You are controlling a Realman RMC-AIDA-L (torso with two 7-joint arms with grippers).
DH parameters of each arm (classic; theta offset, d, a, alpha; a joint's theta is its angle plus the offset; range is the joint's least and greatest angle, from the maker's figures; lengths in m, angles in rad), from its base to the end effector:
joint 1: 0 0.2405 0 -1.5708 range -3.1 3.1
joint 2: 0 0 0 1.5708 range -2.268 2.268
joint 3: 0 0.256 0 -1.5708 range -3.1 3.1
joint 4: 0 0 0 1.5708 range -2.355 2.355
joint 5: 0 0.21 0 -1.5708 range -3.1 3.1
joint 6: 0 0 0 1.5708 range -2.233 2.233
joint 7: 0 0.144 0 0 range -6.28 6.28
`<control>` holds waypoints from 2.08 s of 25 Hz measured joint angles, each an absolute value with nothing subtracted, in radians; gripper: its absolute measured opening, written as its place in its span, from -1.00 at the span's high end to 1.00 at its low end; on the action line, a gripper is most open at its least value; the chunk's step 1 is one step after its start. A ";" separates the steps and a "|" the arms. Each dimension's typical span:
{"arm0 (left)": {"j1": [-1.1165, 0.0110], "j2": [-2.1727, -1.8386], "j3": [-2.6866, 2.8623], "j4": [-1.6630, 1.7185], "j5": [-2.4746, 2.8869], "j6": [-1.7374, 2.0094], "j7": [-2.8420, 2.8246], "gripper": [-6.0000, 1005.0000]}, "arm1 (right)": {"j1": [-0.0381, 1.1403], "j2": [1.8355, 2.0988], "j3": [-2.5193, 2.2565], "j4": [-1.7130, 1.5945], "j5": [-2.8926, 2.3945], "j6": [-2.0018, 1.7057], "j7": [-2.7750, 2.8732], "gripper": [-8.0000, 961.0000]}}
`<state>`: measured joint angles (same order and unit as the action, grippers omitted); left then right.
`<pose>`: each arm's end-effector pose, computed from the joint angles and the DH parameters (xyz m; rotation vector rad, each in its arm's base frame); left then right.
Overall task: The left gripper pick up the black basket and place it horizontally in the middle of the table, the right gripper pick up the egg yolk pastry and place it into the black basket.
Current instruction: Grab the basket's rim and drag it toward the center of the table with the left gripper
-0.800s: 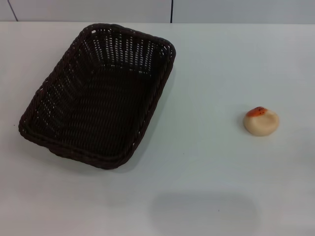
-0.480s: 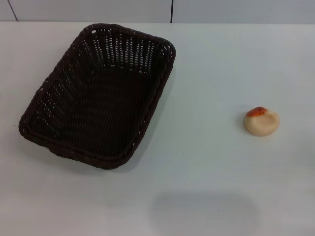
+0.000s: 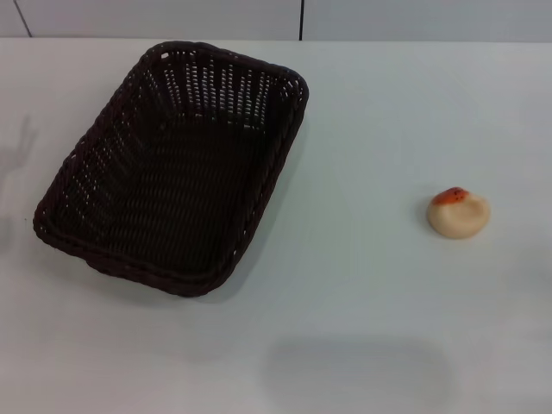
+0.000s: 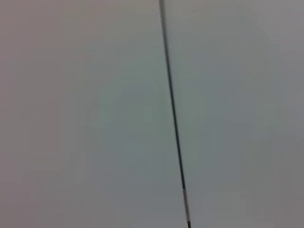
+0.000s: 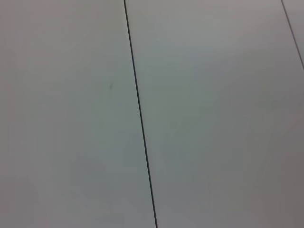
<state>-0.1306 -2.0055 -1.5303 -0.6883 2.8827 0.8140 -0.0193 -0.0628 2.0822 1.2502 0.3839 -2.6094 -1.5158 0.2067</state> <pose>-0.3576 0.3246 0.0735 -1.4179 -0.4692 -0.5045 0.3750 0.1863 0.0454 -1.1802 0.4914 0.8085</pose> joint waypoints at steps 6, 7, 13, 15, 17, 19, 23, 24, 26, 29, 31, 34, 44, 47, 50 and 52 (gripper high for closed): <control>-0.073 -1.929 -1.510 -1.087 2.888 0.366 0.040 -0.62 | -0.063 2.082 1.249 0.387 -2.609 -1.516 0.207 -0.54; -0.071 -1.912 -1.501 -1.135 2.889 0.288 0.042 -0.62 | -0.063 2.081 1.248 0.387 -2.609 -1.516 0.207 -0.54; -0.112 -1.847 -1.488 -1.398 2.885 -0.206 0.132 -0.62 | -0.058 2.079 1.247 0.390 -2.609 -1.516 0.207 -0.54; -0.152 -1.866 -1.526 -1.450 2.869 -0.401 0.217 -0.61 | -0.058 2.079 1.247 0.390 -2.609 -1.516 0.207 -0.54; -0.171 -1.886 -1.556 -1.466 2.856 -0.469 0.267 -0.61 | -0.058 2.079 1.246 0.389 -2.609 -1.515 0.207 -0.54; -0.197 -1.934 -1.626 -1.494 2.819 -0.564 0.382 -0.61 | -0.057 2.079 1.246 0.388 -2.609 -1.516 0.207 -0.54; -0.259 -2.051 -1.844 -1.565 2.663 -0.780 0.712 -0.61 | -0.057 2.079 1.245 0.383 -2.609 -1.515 0.207 -0.54; -0.259 -2.051 -1.844 -1.565 2.663 -0.780 0.712 -0.61 | -0.057 2.079 1.245 0.383 -2.609 -1.515 0.207 -0.54; -0.320 -2.051 -1.921 -1.561 2.604 -0.918 0.781 -0.60 | -0.057 2.079 1.244 0.380 -2.609 -1.515 0.207 -0.54; -0.350 -2.048 -1.954 -1.558 2.600 -0.981 0.785 -0.60 | -0.057 2.080 1.242 0.378 -2.609 -1.514 0.207 -0.54; -0.376 -2.049 -1.983 -1.558 2.604 -1.039 0.787 -0.60 | -0.057 2.080 1.241 0.377 -2.609 -1.514 0.207 -0.54; -0.408 -2.047 -1.999 -1.552 2.616 -1.107 0.791 -0.59 | -0.056 2.080 1.240 0.371 -2.609 -1.512 0.207 -0.54; -0.448 -2.054 -2.006 -1.611 2.633 -1.278 0.727 -0.58 | -0.055 2.080 1.239 0.367 -2.609 -1.509 0.202 -0.54; -0.467 -2.053 -2.007 -1.633 2.641 -1.348 0.707 -0.58 | -0.055 2.080 1.239 0.364 -2.609 -1.508 0.202 -0.54; -0.508 -2.056 -1.996 -1.615 2.708 -1.421 0.661 -0.58 | -0.054 2.080 1.239 0.362 -2.609 -1.508 0.202 -0.54; -0.518 -2.056 -1.988 -1.602 2.733 -1.429 0.649 -0.58 | -0.054 2.080 1.238 0.361 -2.609 -1.510 0.202 -0.54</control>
